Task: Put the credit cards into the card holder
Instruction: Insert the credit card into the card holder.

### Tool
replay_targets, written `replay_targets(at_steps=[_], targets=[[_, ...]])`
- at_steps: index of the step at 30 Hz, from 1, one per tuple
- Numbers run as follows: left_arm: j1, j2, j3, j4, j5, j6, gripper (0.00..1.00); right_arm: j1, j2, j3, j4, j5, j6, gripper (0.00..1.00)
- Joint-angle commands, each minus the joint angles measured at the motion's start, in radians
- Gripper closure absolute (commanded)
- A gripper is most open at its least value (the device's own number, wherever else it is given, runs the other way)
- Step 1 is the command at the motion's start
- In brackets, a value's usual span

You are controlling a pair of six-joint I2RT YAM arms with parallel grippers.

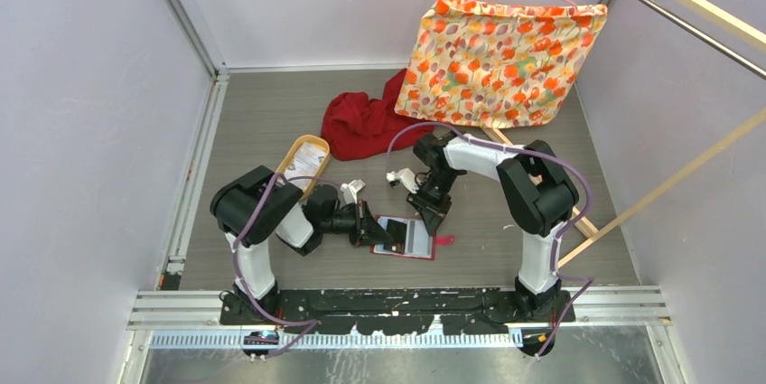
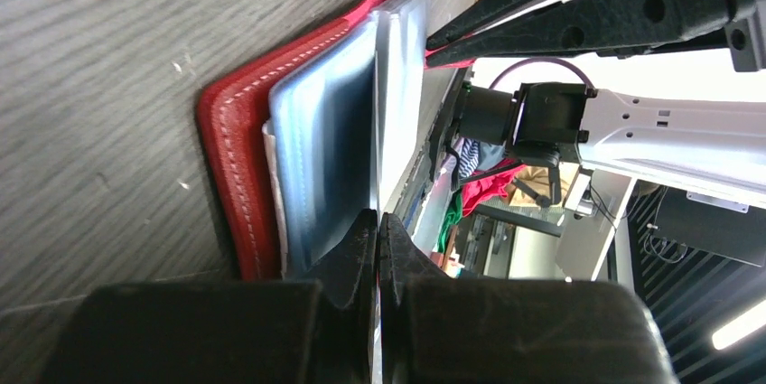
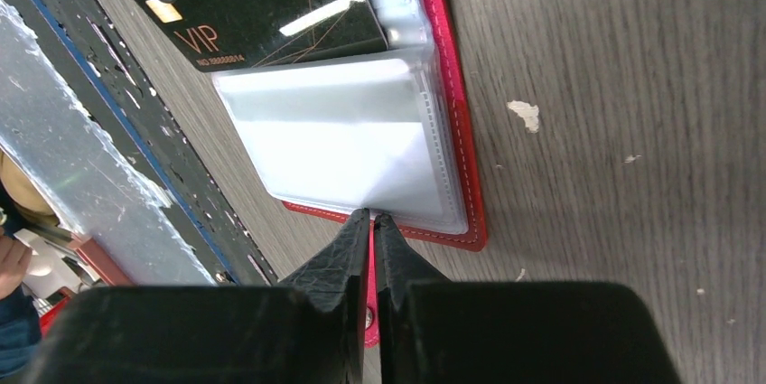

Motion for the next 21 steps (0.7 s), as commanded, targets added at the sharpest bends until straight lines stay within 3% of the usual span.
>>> replay_targets(at_steps=[1, 21], targets=[[-0.003, -0.077, -0.002, -0.046, -0.001, 0.048, 1.00, 0.008, 0.001, 0.032, 0.001, 0.026, 0.007, 0.89], [-0.007, -0.070, 0.039, -0.093, 0.015, 0.066, 1.00, 0.006, -0.009, 0.034, -0.002, 0.033, 0.005, 0.89]])
